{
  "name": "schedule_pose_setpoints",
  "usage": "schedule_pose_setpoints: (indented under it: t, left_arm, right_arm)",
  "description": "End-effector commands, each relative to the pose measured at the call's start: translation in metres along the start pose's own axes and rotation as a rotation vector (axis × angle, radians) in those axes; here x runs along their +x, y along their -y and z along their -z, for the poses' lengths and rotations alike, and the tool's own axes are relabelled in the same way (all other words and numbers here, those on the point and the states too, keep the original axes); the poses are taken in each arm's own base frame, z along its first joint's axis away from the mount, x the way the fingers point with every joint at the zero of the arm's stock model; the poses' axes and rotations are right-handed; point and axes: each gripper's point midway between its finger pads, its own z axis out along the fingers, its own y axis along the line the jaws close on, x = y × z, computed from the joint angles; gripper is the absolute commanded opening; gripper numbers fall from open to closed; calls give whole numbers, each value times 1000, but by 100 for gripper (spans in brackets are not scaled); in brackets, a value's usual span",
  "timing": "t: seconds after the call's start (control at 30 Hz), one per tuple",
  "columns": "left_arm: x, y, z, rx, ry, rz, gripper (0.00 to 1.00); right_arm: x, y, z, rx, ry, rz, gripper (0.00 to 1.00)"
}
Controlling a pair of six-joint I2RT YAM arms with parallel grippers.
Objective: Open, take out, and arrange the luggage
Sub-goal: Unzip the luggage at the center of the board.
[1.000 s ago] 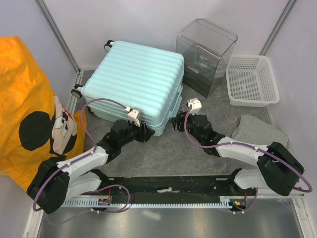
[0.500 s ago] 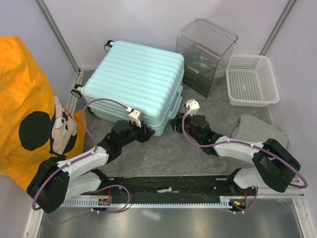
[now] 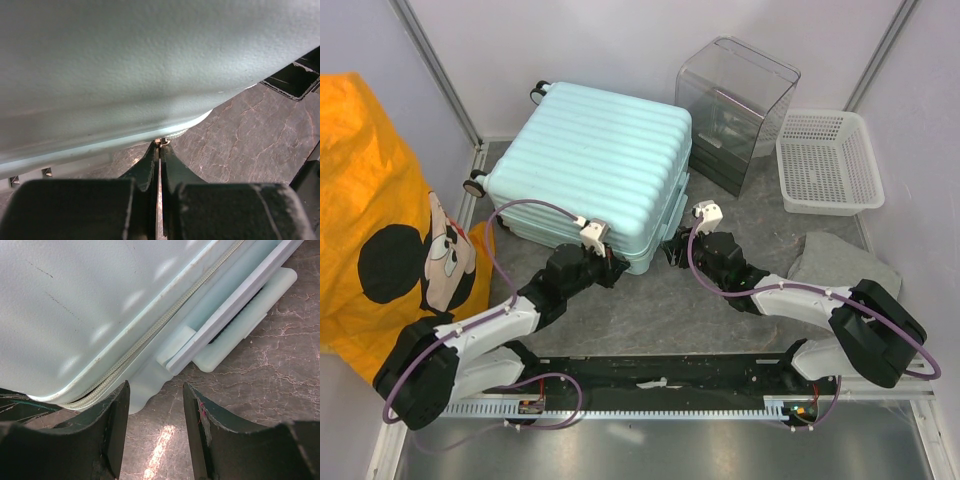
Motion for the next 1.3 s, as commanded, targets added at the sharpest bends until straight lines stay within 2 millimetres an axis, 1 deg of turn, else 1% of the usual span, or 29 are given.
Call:
schedule_pose_setpoints:
  t: [0.0, 0.03, 0.07, 0.2, 0.23, 0.33, 0.4, 0.43, 0.5, 0.57, 0.6, 0.63, 0.67, 0.7, 0.73, 0.77, 0.83, 0.87, 0.9, 0.93, 0.97, 1.0, 1.17, 1.27]
  left_arm:
    - [-52, -13, 3, -106, 196, 47, 2]
    - [-54, -14, 6, -117, 206, 56, 2]
    - [-52, -18, 7, -138, 201, 65, 2]
    - [-54, -21, 11, -156, 196, 96, 1]
    - [-55, -21, 12, -157, 198, 99, 1]
    - [-53, -27, 14, -182, 190, 122, 1]
    - [-52, -32, 16, -197, 186, 137, 2]
    - [-51, -33, 17, -201, 185, 143, 1]
    - [-52, -39, 19, -210, 190, 164, 2]
    - [-54, -43, 21, -213, 196, 179, 2]
    - [-56, -44, 23, -214, 204, 181, 2]
    - [-57, -45, 23, -217, 205, 184, 2]
    - [-59, -48, 25, -222, 211, 190, 2]
    - [-61, -49, 26, -226, 215, 195, 2]
    - [-63, -51, 27, -229, 223, 201, 2]
    - [-65, -55, 29, -230, 228, 211, 1]
    - [-67, -58, 31, -231, 234, 224, 1]
    - [-68, -62, 32, -237, 237, 235, 1]
    - [-69, -66, 33, -246, 242, 241, 2]
    - [-69, -65, 34, -232, 239, 243, 2]
    - [-69, -69, 35, -239, 240, 252, 2]
    - [-70, -72, 36, -242, 243, 256, 2]
    - [-73, -83, 41, -244, 256, 282, 2]
    - [-73, -88, 44, -248, 264, 295, 2]
  right_arm:
    - [-13, -5, 2, -12, 41, -34, 54]
    - [-16, -5, 3, -12, 48, -35, 54]
    - [-17, -4, 3, -9, 50, -36, 54]
    - [-21, -4, 4, -4, 60, -40, 54]
    - [-18, -2, 4, 6, 49, -44, 54]
    - [-19, 9, 2, 57, 49, -86, 54]
    - [-20, 13, 1, 65, 46, -118, 54]
    - [-22, 18, 0, 75, 49, -141, 54]
    - [-24, 20, -4, 73, 44, -163, 55]
    - [-29, 27, -7, 85, 49, -201, 55]
    - [-30, 27, -10, 79, 44, -212, 56]
    - [-33, 35, -11, 92, 49, -229, 56]
    - [-40, 36, -15, 93, 57, -256, 57]
    - [-39, 40, -17, 99, 51, -270, 57]
    - [-43, 46, -20, 100, 51, -287, 58]
    - [-49, 46, -23, 93, 59, -299, 59]
    - [-47, 52, -30, 97, 48, -322, 60]
    - [-54, 50, -34, 93, 58, -328, 61]
    - [-49, 53, -40, 100, 43, -335, 61]
    - [-50, 53, -43, 100, 43, -339, 62]
    - [-56, 50, -48, 89, 52, -343, 62]
    - [-49, 53, -54, 99, 35, -345, 62]
    - [-43, 52, -79, 90, 1, -358, 61]
    - [-37, 56, -85, 111, -22, -355, 60]
